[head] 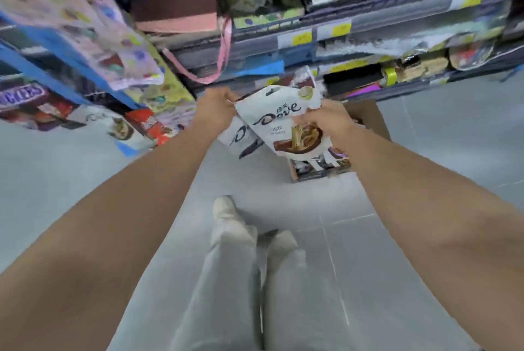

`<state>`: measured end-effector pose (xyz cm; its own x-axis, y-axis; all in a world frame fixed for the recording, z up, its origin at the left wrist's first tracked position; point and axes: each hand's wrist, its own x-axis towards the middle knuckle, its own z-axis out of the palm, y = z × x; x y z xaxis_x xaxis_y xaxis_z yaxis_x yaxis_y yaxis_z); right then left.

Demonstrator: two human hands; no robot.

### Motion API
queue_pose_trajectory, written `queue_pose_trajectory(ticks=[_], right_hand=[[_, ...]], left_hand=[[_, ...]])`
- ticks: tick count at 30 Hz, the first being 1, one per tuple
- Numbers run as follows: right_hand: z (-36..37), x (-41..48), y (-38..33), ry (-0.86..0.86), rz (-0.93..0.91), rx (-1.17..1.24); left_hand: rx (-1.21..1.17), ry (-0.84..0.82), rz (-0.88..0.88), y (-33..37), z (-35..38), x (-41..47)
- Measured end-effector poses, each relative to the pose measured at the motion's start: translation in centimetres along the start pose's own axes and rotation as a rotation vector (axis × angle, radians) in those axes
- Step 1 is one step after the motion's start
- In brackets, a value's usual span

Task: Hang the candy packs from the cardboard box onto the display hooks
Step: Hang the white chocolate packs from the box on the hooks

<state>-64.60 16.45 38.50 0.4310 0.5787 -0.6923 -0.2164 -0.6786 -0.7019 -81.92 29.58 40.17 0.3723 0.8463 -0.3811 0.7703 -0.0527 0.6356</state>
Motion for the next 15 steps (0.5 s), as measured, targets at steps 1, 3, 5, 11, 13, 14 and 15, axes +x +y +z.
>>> queue_pose_trajectory(ticks=[1,3,5,11,13,14,15], right_hand=[[1.6,-0.9,-0.9,-0.016,-0.023,-0.025],[5.0,-2.6,-2.7,-0.052,-0.067,-0.077],[8.4,-4.0,-4.2,-0.089,-0.099,-0.133],[19.3,-7.4,-6.4,-0.16,-0.149,-0.364],[22.6,-8.0,-6.7,-0.132,-0.166,-0.405],[24.2,-8.2,-6.8,-0.109,-0.179,-0.421],[25.8,-8.3,-6.8,-0.086,-0.191,-0.433]], left_hand=[[0.011,0.037,-0.004,-0.8,-1.9,-1.1],[0.014,0.062,-0.005,-2.8,-5.7,-2.9],[0.011,0.05,0.021,-5.3,-9.2,-4.5],[0.116,0.077,-0.015,-14.1,-18.5,-6.6],[0.206,0.108,-0.022,-16.4,-21.3,-6.5],[0.259,0.132,-0.021,-17.5,-22.5,-6.4],[0.324,0.16,-0.011,-18.4,-23.6,-6.4]])
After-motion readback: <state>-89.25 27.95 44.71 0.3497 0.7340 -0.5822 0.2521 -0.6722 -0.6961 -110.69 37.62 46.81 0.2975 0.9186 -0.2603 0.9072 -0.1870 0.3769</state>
